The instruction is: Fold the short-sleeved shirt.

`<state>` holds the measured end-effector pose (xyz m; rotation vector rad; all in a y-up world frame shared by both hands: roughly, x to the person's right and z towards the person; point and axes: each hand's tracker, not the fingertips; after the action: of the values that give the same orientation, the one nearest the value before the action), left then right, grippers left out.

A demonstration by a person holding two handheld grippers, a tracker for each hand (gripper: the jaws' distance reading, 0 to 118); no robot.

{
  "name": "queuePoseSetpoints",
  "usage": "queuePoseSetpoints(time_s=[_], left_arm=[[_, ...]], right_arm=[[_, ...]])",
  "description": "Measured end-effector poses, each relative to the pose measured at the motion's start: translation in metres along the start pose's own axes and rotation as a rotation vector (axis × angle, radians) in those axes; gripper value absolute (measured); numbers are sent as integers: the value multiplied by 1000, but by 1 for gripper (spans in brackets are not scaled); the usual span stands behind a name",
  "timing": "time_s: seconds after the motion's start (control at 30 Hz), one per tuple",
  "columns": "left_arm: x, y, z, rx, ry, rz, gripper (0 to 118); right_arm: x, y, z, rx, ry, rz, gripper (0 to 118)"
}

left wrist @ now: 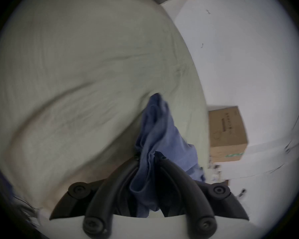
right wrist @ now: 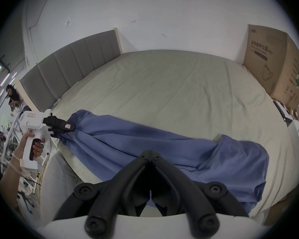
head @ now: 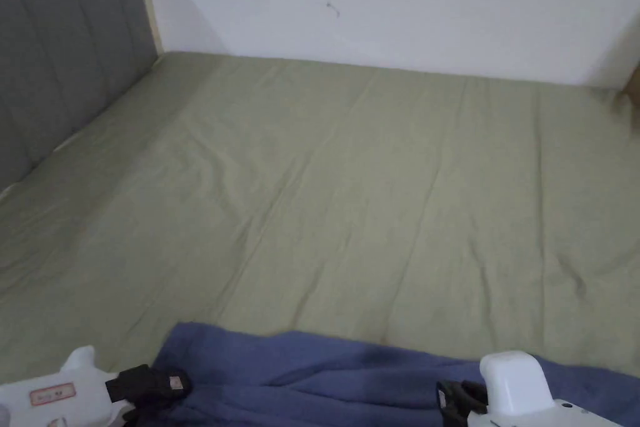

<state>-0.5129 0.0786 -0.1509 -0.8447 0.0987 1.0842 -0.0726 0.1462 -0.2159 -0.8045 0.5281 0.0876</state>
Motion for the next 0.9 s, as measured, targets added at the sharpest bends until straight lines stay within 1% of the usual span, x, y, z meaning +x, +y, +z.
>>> queuePoseSetpoints(time_s=[0.03,0.07,0.1,0.13,0.2,0.27,0.3,0.37,0.43,0.5,0.57,0.63,0.67,0.7,0.73,0.8,0.83,0.9], left_arm=[[19,-3,4,21,41,-68,8],[31,-1,5,31,56,-155,8],[41,2,5,48,60,-213,8],[65,-3,7,57,67,-292,8],[114,-16,7,59,64,-446,8],[161,-37,-3,48,51,-629,8],[180,-48,-10,40,41,-694,8],[215,-78,-37,-45,1,-840,8],[235,-109,-69,-146,-35,-947,8],[242,-140,-105,-247,-20,-984,8],[241,-165,-134,-316,-32,-1006,8],[242,-186,-153,-398,-26,-992,8],[239,-193,-161,-423,-28,-986,11],[237,-196,-165,-438,-32,-993,23],[234,-197,-168,-442,-42,-988,44],[236,-198,-170,-460,-46,-967,94],[236,-194,-166,-450,-49,-952,99],[239,-184,-155,-380,-67,-899,99]], right_arm=[[6,-1,3,5,-4,-28,0],[13,-3,6,14,-8,-56,0],[20,-5,9,20,-10,-77,0],[26,-6,13,24,-13,-96,0],[40,-11,21,40,-17,-124,0],[53,-16,31,60,-27,-150,0],[59,-18,35,71,-36,-163,0],[73,-25,44,87,-49,-190,0],[88,-30,53,104,-65,-232,0],[104,-37,61,117,-80,-285,0],[117,-44,66,119,-93,-319,0],[127,-50,70,115,-112,-326,0],[131,-52,71,110,-124,-323,0],[133,-55,72,108,-131,-319,0],[135,-58,73,104,-137,-317,0],[137,-63,73,95,-140,-329,0],[138,-65,72,91,-134,-339,0],[136,-68,70,85,-129,-348,0]])
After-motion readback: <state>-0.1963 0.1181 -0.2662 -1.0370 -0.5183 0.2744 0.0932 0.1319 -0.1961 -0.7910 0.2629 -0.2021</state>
